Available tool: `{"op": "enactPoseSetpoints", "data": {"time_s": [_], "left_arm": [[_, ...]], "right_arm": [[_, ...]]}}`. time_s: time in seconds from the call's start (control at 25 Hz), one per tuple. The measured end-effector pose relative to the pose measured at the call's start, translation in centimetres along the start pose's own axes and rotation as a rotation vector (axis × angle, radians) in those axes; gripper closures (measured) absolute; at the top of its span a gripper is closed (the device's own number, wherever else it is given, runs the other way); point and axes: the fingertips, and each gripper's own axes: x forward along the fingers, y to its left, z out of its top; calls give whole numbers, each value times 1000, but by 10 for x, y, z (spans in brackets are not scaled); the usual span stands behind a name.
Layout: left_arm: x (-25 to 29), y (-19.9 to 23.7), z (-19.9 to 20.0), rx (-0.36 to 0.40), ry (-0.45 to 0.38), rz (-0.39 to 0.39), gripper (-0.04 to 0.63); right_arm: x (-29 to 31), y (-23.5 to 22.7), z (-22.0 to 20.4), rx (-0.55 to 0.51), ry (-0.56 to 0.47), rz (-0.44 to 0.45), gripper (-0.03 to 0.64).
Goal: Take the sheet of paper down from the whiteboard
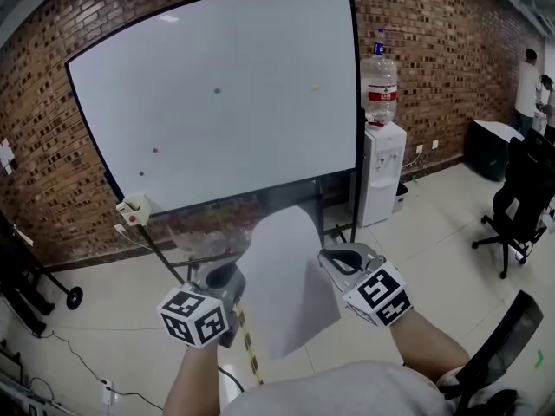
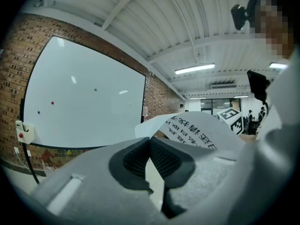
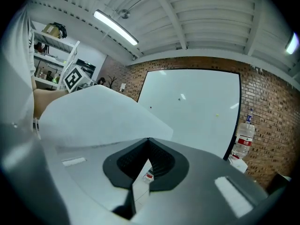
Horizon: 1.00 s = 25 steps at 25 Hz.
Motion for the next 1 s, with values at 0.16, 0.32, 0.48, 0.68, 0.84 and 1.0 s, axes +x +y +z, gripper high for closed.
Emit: {"op": "enactPoseSetpoints", "data": {"time_s": [0.16, 0.32, 0.48, 0.68, 0.84, 1.0], "left_arm": [[-10, 1, 1, -6, -1, -10, 594], [-23, 3, 5, 15, 11, -19, 594], [-36, 10, 9, 26, 6, -28, 594], [-45, 12, 13, 34, -2, -45, 594], [-50, 13, 13, 44, 4, -56, 594], [-53, 10, 16, 58, 5, -62, 594]], "right_arm": [[2, 16, 3, 10, 20, 10, 615], [3, 33, 15, 9, 19, 13, 615], [6, 49, 26, -35, 30, -8, 617], [11, 59, 31, -33, 33, -13, 617], [16, 66, 38, -54, 35, -27, 617], [15, 69, 43, -58, 31, -27, 617]]}}
